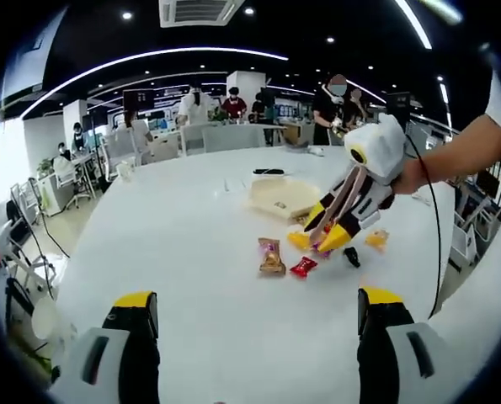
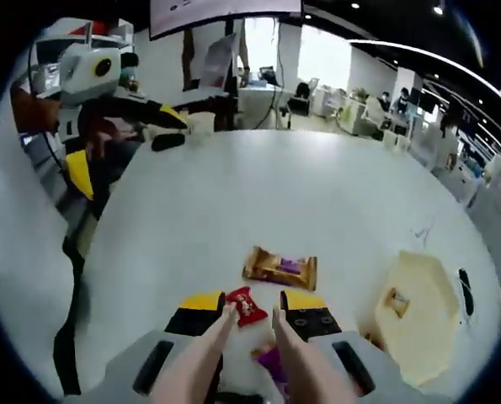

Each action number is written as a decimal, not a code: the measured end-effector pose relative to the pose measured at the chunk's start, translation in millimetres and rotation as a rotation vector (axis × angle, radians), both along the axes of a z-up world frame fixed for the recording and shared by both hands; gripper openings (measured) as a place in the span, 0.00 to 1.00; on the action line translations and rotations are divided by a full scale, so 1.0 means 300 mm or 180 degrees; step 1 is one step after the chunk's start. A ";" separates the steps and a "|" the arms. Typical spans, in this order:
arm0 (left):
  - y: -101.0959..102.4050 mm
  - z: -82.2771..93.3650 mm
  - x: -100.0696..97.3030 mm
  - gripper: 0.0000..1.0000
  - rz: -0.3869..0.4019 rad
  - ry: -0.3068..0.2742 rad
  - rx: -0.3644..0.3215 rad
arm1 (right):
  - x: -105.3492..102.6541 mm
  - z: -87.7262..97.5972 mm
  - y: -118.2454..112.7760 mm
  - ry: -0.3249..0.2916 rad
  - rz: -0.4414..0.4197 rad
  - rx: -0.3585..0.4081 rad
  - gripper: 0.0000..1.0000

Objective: Place the target food into the container with the food tongs after gripping and lifting it, then release it inside without dropping or visibly crushing the food.

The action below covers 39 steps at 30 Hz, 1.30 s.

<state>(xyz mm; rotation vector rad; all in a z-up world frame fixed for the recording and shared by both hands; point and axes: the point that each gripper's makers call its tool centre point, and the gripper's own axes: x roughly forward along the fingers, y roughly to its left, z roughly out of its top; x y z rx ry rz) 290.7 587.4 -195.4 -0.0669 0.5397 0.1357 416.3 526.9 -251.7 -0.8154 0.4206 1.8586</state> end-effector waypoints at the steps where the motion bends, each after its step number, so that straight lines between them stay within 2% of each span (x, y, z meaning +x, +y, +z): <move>1: 0.001 -0.001 -0.003 0.99 0.0014 0.0008 -0.0003 | -0.007 -0.007 0.003 0.0006 0.0037 -0.0028 0.25; 9: 0.010 0.000 -0.029 0.99 0.0090 0.0029 0.0006 | -0.028 -0.055 0.028 -0.0064 0.0272 -0.0145 0.25; 14: 0.014 -0.011 -0.060 0.99 0.0173 0.0061 -0.0031 | -0.051 -0.072 0.036 -0.0152 0.0582 -0.0131 0.25; 21: 0.010 -0.015 -0.084 0.99 0.0234 0.0091 -0.0034 | -0.055 -0.104 0.035 -0.0135 0.0626 -0.0239 0.26; 23: 0.012 -0.014 -0.086 0.99 0.0247 0.0089 -0.0035 | -0.045 -0.117 0.025 -0.0147 0.0566 -0.0335 0.26; 28: 0.012 -0.011 -0.079 0.99 0.0249 0.0040 -0.0088 | -0.045 -0.115 0.000 -0.0120 0.0522 -0.0361 0.26; 32: 0.009 -0.010 -0.061 0.99 0.0206 0.0025 -0.0088 | -0.028 -0.103 0.007 0.0048 0.0166 -0.0367 0.26; 34: 0.007 -0.008 -0.054 0.99 0.0189 0.0020 -0.0089 | -0.031 -0.103 0.011 0.0094 0.0124 -0.0355 0.26; 38: 0.008 0.000 -0.041 0.99 0.0149 -0.0007 -0.0082 | -0.022 -0.108 0.024 0.0207 -0.0200 -0.0310 0.26; 39: 0.008 -0.001 -0.041 0.99 0.0140 -0.0009 -0.0085 | -0.030 -0.110 0.025 0.0308 -0.0259 -0.0314 0.26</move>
